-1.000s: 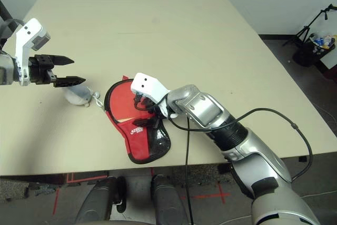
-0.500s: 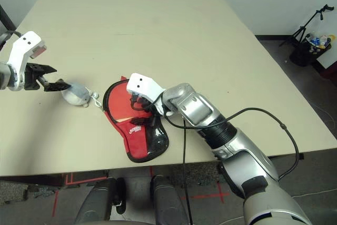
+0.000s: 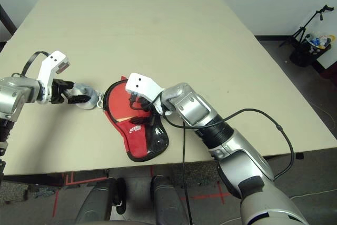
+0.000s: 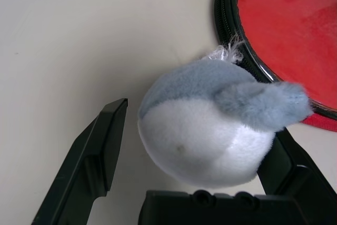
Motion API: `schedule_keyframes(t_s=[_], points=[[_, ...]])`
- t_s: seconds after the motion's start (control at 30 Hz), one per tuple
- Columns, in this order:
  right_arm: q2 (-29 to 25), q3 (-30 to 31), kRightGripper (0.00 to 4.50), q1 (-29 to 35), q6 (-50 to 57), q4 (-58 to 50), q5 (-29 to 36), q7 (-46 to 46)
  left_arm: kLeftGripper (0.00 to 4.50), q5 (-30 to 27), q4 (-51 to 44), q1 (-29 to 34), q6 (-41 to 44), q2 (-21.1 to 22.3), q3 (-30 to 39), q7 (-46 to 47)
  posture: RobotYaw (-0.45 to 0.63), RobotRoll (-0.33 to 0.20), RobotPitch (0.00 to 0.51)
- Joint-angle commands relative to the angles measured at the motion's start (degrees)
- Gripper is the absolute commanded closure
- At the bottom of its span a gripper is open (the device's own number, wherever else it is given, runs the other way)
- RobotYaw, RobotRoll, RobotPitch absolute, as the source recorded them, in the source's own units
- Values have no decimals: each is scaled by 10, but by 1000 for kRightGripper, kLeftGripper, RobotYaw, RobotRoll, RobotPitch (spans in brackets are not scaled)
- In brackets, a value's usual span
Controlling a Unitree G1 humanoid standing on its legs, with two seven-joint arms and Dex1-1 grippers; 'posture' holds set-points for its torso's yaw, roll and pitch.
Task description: Store the ping-pong paddle in its case and zip it.
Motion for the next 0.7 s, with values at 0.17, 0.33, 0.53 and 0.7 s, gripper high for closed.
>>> schedule_keyframes(t_s=[0.17,0.33,0.53,0.7], points=[[3,18,0,18,22,27,-22,1,1805,-1,2,2,4,-15,-2,11,-7,0,162],[4,22,0,18,23,30,-30,7,3372,8,26,-36,-12,-20,-3,16,-6,0,161],[1,32,0,20,21,28,-42,17,4164,39,136,-111,-105,-51,-4,59,-4,0,162],[3,38,0,25,22,23,-50,20,4177,69,286,-185,-219,-106,-4,100,-10,0,172]])
